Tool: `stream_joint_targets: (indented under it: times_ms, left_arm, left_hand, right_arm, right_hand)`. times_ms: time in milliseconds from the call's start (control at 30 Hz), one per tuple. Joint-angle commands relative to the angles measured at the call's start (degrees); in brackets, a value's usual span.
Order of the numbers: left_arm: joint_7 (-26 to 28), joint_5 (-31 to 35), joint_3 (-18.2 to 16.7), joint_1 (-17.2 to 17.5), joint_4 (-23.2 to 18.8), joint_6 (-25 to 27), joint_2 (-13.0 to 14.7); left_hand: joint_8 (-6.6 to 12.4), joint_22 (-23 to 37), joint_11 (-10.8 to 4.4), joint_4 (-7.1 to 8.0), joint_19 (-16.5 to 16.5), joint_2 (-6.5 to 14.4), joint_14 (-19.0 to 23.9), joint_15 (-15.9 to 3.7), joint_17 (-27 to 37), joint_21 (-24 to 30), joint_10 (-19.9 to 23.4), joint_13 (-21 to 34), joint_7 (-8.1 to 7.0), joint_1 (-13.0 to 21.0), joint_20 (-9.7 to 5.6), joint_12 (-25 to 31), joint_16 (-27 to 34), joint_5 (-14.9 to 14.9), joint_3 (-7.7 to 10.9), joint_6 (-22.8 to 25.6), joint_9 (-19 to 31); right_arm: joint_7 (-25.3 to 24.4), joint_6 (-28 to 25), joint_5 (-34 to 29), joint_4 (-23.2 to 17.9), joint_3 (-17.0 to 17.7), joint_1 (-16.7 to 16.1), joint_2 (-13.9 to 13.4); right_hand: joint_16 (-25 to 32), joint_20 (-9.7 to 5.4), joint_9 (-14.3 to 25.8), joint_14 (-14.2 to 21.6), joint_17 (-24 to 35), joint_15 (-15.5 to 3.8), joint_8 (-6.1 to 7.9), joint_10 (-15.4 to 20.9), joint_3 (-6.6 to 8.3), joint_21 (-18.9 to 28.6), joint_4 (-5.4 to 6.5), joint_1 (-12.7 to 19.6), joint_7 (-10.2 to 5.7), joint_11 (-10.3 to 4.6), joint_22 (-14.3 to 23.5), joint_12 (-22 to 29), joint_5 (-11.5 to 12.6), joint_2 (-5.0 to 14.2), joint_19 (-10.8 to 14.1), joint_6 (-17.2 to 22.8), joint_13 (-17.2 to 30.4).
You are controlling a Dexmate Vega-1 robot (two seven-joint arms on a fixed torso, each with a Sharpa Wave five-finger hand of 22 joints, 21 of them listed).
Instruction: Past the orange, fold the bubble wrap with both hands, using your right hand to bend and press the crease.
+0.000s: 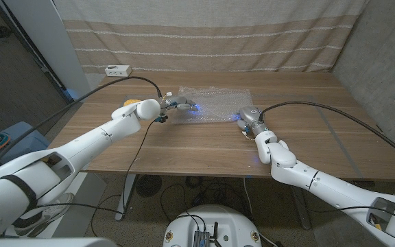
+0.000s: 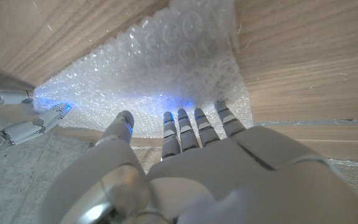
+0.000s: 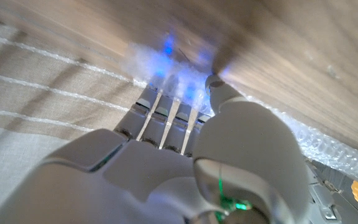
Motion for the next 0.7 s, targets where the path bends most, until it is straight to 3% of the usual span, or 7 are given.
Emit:
stream_joint_targets:
  times_ms: [33, 433, 700]
  left_arm:
    - [-1.34, -1.23, 0.62, -0.54, 0.58, -1.47, -0.15]
    - [-1.63, -1.47, 0.58, -0.43, 0.04, -1.41, 0.14]
    - [-1.53, 1.82, 1.21, -0.1, -3.47, 1.4, 1.75]
  left_hand:
    - [0.47, 0.37, 0.11, 0.52, 0.4, -0.3, 0.35, -0.18, 0.15, 0.34, 0.33, -0.03, -0.18, -0.7, 0.01, -0.02, 0.19, -0.27, 0.15, 0.47, 0.07]
    - [0.26, 0.37, 0.38, 0.76, 0.57, -0.75, 0.33, -0.08, 0.13, 0.34, 0.33, -0.04, -0.26, -1.3, -0.09, -0.14, 0.08, -0.33, -0.04, 0.52, 0.05]
    - [0.23, 0.37, 0.51, 0.95, 0.23, -1.0, 0.4, 0.07, 0.11, 0.14, 0.41, -0.05, -0.39, -1.77, 0.1, -0.23, 0.01, -0.34, -0.13, 0.93, 0.05]
  right_arm:
    - [-10.3, 5.96, -4.37, 4.98, -1.53, 1.42, -0.09]
    - [-9.39, 9.74, -10.65, 5.2, -2.55, 4.7, -2.22]
    - [-8.71, 11.79, -14.48, 4.48, -2.33, 6.41, -3.47]
  right_hand:
    - [0.28, -0.34, 0.24, 1.46, -0.18, -9.36, 0.44, 1.81, 0.72, 0.57, -0.18, 0.43, 0.09, -0.12, 0.1, 0.36, 0.35, 0.85, 0.89, 2.02, 0.12]
    - [0.25, -0.87, 0.25, 1.84, -0.25, -9.55, 0.51, 2.75, 0.99, 0.81, -0.28, 0.9, 0.03, -0.26, 0.11, 0.35, 0.32, 1.07, 1.1, 2.89, 0.1]
    - [0.03, -0.91, 0.25, 1.72, -0.34, -9.63, 0.38, 2.68, 1.15, 0.91, -0.36, 1.15, -0.15, -0.6, 0.12, 0.11, 0.31, 1.06, 1.12, 2.95, 0.09]
